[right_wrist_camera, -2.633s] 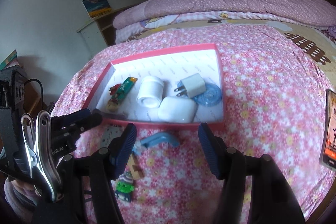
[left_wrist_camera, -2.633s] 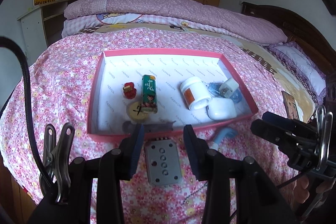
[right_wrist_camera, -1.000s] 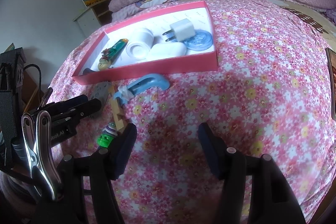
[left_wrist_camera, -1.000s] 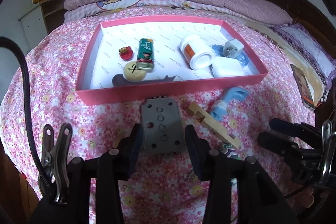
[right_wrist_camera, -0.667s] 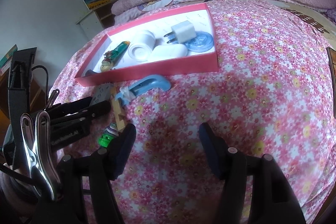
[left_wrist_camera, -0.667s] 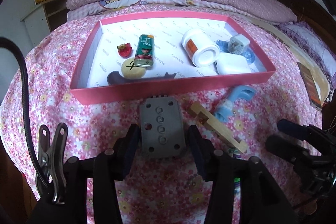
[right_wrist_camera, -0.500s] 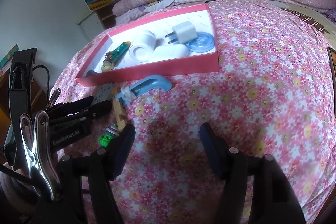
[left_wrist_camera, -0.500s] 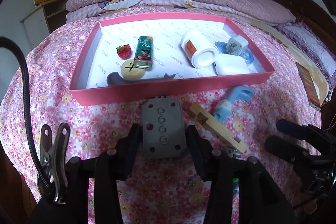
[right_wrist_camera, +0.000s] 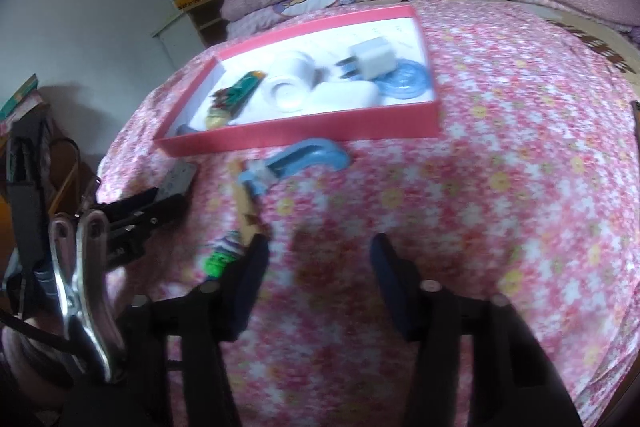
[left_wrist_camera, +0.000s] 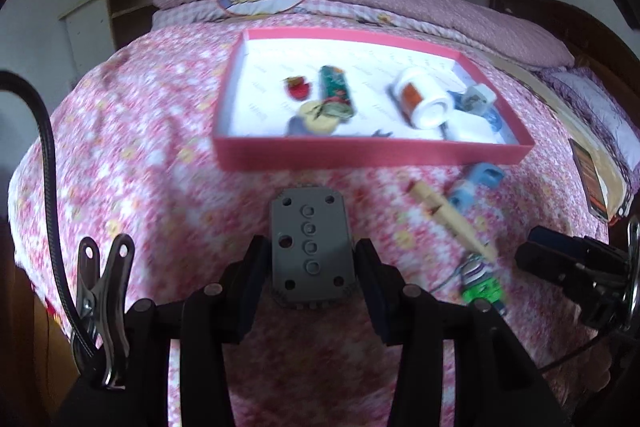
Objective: Organize rigid objects
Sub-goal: 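Grasp the grey perforated plate with the left tool while the right tool grasps the wooden clothespin, then carry the grey plate and wooden clothespin into the pink box and release both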
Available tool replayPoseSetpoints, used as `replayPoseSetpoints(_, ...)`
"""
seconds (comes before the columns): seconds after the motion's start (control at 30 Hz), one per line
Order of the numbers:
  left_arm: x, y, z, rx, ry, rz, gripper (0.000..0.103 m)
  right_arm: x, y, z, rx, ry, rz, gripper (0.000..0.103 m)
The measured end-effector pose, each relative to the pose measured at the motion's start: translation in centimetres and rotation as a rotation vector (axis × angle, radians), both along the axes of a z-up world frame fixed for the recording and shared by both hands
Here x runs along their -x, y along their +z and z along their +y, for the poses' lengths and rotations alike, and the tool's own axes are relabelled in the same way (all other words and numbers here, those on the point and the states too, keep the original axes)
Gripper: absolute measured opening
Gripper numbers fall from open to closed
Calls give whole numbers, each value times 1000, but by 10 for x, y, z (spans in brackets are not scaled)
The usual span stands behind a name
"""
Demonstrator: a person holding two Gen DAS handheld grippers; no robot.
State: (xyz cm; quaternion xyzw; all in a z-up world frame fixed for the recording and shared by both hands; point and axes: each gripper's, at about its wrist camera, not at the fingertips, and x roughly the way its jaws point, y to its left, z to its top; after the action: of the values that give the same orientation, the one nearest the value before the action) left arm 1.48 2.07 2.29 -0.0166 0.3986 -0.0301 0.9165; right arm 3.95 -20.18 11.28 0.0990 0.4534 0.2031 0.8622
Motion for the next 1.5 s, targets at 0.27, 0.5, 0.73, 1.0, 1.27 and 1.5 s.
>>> replayPoseSetpoints(0.27, 4, -1, 9, 12, 6, -17, 47, -14, 6, 41, 12, 130, 9, 31)
replayPoseSetpoints(0.5, 6, -2, 8, 21, 3, -25, 47, -24, 1, 66, 81, 171, 22, 30)
replayPoseSetpoints(0.73, 8, -2, 7, 17, 1, -33, 47, -25, -1, 71, 103, 176, 14, 30)
replayPoseSetpoints(1.0, 8, -2, 8, 25, 0, -35, 47, -25, 1, 69, 92, 160, -8, 15)
replayPoseSetpoints(1.27, 8, 2, 12, 74, 4, -29, 47, -23, 4, 66, 57, 164, -14, 12)
replayPoseSetpoints(1.5, 9, 6, 13, 80, 4, -38, 47, -18, 14, 62, 23, 167, -46, 12)
